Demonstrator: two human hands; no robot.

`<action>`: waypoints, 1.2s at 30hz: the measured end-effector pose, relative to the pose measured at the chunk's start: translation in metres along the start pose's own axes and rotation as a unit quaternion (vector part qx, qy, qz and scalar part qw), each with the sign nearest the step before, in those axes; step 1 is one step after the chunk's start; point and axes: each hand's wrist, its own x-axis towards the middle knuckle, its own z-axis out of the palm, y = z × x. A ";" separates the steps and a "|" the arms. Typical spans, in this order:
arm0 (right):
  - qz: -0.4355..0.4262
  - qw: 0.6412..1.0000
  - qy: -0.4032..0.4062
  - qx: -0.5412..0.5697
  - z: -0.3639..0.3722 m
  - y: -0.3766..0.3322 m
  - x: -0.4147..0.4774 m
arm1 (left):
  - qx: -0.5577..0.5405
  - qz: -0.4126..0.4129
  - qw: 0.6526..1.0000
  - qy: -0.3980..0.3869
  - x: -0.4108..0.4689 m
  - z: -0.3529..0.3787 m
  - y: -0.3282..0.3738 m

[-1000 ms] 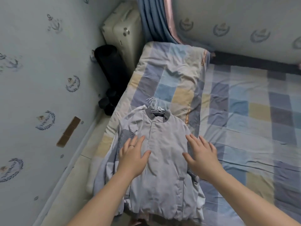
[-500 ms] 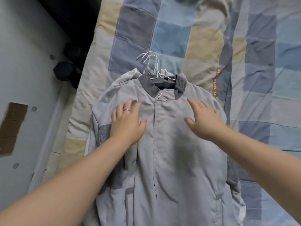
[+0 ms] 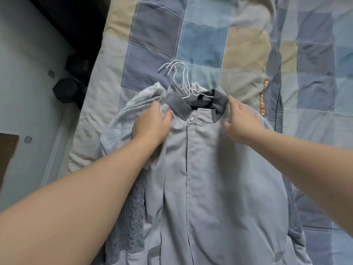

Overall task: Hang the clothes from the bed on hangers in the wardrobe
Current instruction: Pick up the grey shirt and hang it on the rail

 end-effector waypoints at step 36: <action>0.303 0.854 0.375 0.195 -0.172 0.177 -0.667 | -0.066 0.423 0.890 -0.159 -0.460 -0.141 0.260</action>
